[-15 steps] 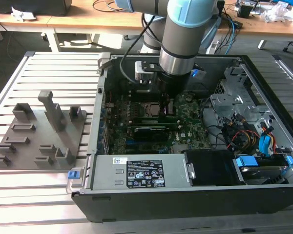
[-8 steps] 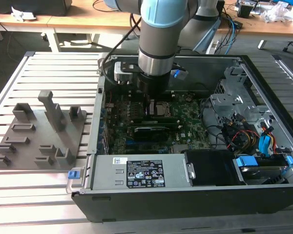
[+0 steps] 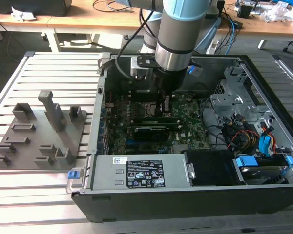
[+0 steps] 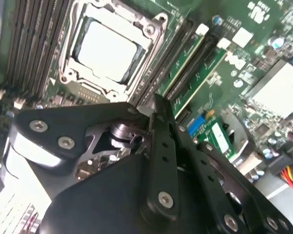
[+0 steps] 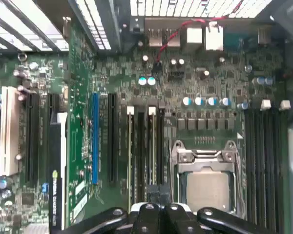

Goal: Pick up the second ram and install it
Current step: 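Press down the second ram until it locks into place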

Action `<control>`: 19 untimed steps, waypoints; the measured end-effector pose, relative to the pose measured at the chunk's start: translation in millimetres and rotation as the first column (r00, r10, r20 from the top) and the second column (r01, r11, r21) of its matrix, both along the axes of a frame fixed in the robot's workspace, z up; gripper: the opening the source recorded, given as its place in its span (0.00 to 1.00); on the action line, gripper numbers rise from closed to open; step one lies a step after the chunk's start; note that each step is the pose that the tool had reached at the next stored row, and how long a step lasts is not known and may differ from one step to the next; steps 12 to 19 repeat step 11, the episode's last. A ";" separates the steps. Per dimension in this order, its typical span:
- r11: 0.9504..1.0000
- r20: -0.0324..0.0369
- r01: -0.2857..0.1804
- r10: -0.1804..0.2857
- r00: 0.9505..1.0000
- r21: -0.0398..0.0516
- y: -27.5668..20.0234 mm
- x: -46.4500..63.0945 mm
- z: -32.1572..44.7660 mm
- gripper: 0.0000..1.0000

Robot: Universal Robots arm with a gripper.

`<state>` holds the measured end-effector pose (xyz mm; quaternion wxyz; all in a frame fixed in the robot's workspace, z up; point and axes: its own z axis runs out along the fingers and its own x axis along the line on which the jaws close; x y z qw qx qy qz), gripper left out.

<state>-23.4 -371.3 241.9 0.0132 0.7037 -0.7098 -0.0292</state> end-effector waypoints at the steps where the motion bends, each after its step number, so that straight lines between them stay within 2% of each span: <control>1: 1.000 0.000 0.000 0.000 1.000 0.000 0.0 0.2 7.9 0.11; 3: 1.000 0.000 0.000 0.000 1.000 0.000 0.0 0.7 26.0 0.11; 5: 1.000 0.000 0.000 0.000 1.000 0.000 0.0 0.7 33.6 0.11; 19: 1.000 0.000 0.000 0.000 1.000 0.000 0.0 0.7 34.8 0.11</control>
